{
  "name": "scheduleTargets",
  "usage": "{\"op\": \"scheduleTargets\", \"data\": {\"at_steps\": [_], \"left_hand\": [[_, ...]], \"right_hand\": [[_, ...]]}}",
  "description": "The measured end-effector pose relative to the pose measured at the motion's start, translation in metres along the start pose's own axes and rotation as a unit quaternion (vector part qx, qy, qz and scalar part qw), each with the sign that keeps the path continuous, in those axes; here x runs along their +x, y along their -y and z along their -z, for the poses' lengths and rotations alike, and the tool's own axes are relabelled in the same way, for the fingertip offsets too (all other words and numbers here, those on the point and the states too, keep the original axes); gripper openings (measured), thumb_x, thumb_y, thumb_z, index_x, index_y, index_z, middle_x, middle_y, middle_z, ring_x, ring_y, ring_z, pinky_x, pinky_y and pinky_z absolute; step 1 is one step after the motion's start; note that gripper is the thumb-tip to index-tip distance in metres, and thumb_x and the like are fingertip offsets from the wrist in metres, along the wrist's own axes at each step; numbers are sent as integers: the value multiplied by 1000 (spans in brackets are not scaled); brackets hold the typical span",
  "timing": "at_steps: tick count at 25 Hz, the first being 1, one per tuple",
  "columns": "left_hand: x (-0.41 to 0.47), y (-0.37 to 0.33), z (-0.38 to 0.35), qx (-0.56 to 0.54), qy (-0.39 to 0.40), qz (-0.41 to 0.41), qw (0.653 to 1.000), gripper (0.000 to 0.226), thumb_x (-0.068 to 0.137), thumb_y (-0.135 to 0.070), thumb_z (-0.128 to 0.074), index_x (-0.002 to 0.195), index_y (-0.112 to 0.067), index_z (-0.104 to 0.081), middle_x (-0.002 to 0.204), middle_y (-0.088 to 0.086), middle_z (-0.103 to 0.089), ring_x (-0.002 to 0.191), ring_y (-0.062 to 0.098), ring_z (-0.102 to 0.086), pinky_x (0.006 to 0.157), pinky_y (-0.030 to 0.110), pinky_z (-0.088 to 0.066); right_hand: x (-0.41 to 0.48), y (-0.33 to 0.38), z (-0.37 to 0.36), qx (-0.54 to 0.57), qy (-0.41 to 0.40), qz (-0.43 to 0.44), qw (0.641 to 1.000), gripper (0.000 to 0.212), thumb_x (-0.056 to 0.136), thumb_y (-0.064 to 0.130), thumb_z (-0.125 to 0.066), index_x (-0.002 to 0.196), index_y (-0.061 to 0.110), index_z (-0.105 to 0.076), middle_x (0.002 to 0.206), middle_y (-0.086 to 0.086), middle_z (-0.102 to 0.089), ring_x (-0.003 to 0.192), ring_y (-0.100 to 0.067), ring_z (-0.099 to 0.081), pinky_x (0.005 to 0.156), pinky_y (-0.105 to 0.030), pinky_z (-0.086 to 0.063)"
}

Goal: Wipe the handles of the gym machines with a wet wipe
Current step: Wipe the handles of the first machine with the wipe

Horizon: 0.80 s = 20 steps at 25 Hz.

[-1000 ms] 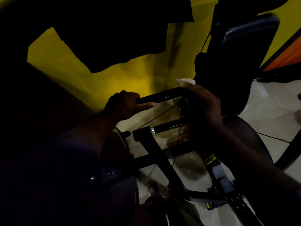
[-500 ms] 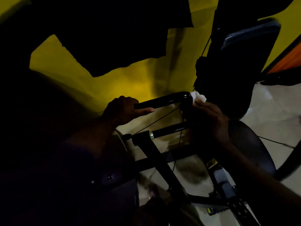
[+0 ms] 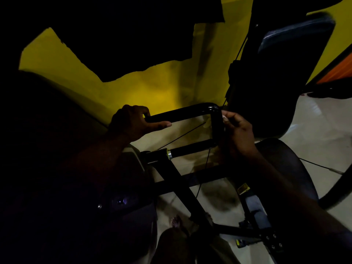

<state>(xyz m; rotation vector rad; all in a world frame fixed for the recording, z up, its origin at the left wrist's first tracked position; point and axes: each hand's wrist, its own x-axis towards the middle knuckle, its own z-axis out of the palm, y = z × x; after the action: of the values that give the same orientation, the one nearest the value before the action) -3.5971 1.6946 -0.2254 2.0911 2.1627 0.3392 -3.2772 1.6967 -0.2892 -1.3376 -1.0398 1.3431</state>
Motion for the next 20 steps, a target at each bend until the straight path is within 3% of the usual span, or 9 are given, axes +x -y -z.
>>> {"op": "scheduleTargets", "data": {"at_steps": [4,7,10,12,14,16,18,20], "left_hand": [[-12,-4,-6,4,-73,32,997,89,55,-108,-47,62,-20,-55,50,1,-49,51,22,-54,52,35,-49],[-25,-10,-11,-65,-134,67,987,88,55,-105,-55,66,-17,-58,57,-2,-52,57,18,-55,53,31,-45],[-39,-13,-26,-162,-239,112,951,92,56,-93,-72,95,-10,-63,82,4,-61,74,18,-59,61,33,-47],[-67,-16,-47,-287,-234,188,910,101,58,-81,-83,122,-10,-51,98,7,-64,82,21,-65,67,39,-56],[-101,-19,-71,-376,-151,224,886,101,66,-73,-83,136,-14,-41,118,5,-60,98,21,-67,78,47,-60],[-134,-13,-92,-322,-57,156,932,87,79,-65,-73,144,-14,-45,136,8,-56,121,27,-60,97,52,-55],[-154,-5,-102,-213,33,39,976,77,90,-48,-67,151,-6,-45,152,16,-48,142,33,-45,114,51,-43],[-160,-1,-102,-145,37,-18,989,74,93,-29,-72,155,-2,-41,160,20,-41,150,37,-36,120,52,-37]], "right_hand": [[-21,-53,5,-27,-37,-14,999,12,99,20,-64,104,18,-75,102,-8,-75,92,-23,-69,85,-42,-57],[-62,-73,-12,97,-68,-129,985,8,98,5,-64,94,10,-68,84,-2,-70,74,-14,-65,71,-30,-55],[-90,-73,-61,219,-95,-200,950,12,94,-7,-63,89,3,-65,81,-10,-67,74,-18,-65,75,-28,-58],[-105,-66,-91,223,-86,-213,947,3,92,-6,-68,95,-7,-66,81,-16,-69,75,-21,-67,74,-28,-60],[-118,-58,-102,135,-49,-190,971,13,88,-2,-76,98,-8,-70,84,-15,-73,75,-17,-71,75,-32,-61],[-124,-43,-88,-84,-55,-61,993,18,88,5,-79,104,3,-73,93,-7,-76,82,-7,-69,82,-25,-60],[-111,-29,-58,-311,-109,111,937,17,92,11,-76,108,8,-70,104,-3,-70,89,1,-60,81,0,-42],[-96,-27,-45,-395,-101,152,900,14,93,6,-67,108,6,-70,119,-14,-58,100,-13,-56,81,-1,-37]]}}
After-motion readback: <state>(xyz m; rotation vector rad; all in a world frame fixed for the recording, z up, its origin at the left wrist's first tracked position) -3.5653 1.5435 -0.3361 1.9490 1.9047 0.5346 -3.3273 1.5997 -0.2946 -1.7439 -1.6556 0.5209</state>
